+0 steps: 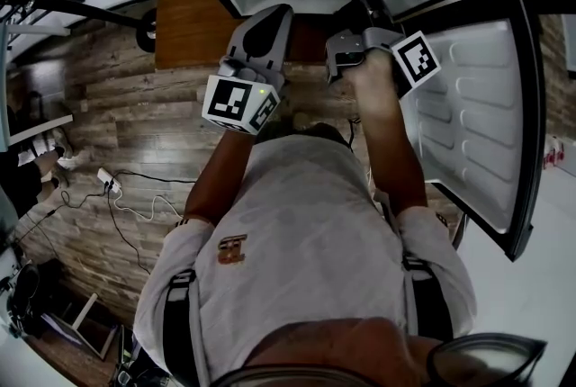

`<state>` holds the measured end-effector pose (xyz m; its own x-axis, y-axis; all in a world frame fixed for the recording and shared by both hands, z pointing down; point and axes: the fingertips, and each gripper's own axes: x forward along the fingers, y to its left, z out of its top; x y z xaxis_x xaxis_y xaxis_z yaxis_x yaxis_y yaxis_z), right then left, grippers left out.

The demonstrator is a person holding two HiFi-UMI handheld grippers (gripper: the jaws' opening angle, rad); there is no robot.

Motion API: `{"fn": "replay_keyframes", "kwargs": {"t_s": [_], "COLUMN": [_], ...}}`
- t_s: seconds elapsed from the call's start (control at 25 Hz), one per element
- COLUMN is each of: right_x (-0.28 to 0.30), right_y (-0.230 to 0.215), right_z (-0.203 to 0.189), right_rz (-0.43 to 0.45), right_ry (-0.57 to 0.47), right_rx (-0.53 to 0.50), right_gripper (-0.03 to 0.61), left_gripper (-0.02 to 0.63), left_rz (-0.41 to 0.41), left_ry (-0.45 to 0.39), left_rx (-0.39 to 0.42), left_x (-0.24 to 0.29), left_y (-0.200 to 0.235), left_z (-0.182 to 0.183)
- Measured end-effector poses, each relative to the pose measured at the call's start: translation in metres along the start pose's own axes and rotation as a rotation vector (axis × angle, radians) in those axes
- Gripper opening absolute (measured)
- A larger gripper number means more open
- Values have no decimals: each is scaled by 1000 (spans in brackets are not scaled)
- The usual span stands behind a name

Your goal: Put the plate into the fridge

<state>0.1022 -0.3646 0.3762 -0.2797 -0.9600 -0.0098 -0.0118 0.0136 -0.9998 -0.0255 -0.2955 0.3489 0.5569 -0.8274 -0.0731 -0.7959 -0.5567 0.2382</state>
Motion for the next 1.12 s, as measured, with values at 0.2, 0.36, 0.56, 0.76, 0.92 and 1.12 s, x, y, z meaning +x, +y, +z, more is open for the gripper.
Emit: {"fn": "replay_keyframes", "kwargs": {"t_s": [0.2, 0.36, 0.56, 0.76, 0.92, 1.12], "right_x": [1, 1, 2, 2, 3, 4], "right_y": [2, 2, 2, 1, 4, 0], "right_z": [0, 0, 0, 0, 1, 1], "right_rz": [8, 19, 31, 34, 37, 31], "right_ry": [-11, -5, 5, 8, 17, 29], "right_rx": [2, 1, -2, -4, -9, -28], "right_gripper": [41, 43, 43, 43, 43, 43], "left_gripper": [18, 18, 18, 18, 18, 18], "left_rz": [3, -1, -11, -20, -18, -13], "left_ry": [9, 8, 15, 20, 20, 21], "left_rx": [3, 4, 2, 1, -4, -6], "left_x": [-3, -3, -1, -1, -1, -2], "left_y": [2, 2, -1, -5, -6, -6], "left_z": [2, -1, -6, -10, -10, -15]}}
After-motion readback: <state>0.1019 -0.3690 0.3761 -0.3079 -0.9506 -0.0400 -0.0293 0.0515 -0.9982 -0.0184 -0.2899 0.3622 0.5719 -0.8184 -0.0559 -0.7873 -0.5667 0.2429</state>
